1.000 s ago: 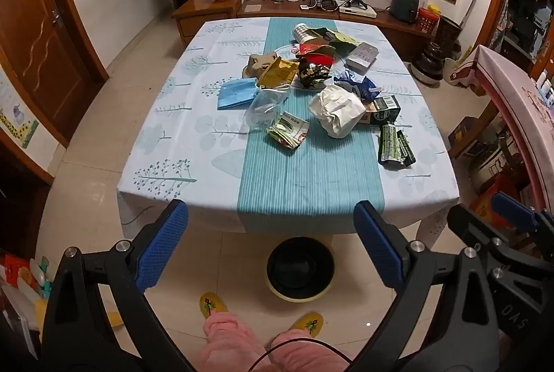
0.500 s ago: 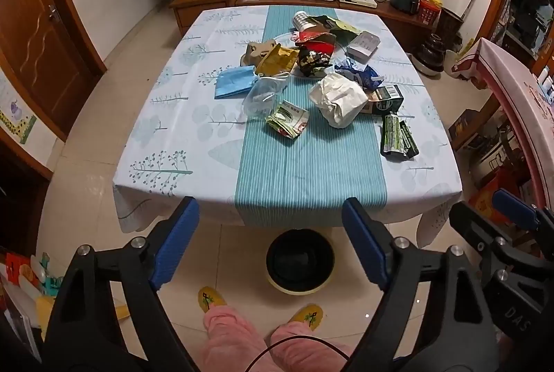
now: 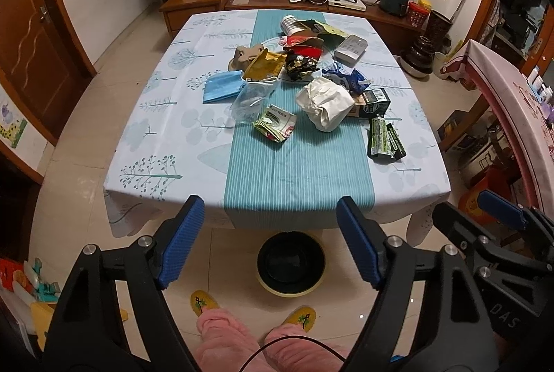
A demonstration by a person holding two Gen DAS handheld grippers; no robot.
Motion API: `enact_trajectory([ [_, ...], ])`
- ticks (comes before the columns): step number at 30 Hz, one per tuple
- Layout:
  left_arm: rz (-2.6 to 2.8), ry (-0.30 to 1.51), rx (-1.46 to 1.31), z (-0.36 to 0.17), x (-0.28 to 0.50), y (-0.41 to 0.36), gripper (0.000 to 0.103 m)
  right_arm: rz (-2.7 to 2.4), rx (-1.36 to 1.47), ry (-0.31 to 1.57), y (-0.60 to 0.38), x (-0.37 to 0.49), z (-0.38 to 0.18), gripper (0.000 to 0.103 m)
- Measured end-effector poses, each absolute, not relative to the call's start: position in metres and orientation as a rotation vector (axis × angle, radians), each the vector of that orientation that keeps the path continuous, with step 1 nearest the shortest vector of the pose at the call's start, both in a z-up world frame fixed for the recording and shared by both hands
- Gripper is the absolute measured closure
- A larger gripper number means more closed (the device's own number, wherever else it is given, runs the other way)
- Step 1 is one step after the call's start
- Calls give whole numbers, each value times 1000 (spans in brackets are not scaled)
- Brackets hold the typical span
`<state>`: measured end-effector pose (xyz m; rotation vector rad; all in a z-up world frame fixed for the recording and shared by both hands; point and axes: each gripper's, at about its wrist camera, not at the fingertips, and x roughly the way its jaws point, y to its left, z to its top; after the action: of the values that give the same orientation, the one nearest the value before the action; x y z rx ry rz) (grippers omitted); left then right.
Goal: Collect trash
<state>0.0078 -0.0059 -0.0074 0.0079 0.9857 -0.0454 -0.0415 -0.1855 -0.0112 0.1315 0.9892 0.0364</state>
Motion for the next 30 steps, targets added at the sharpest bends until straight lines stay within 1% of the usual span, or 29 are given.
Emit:
enact_trajectory([
  [30, -37, 990, -12, -10, 5, -2, 26, 46, 132, 993, -186, -38, -13, 29],
])
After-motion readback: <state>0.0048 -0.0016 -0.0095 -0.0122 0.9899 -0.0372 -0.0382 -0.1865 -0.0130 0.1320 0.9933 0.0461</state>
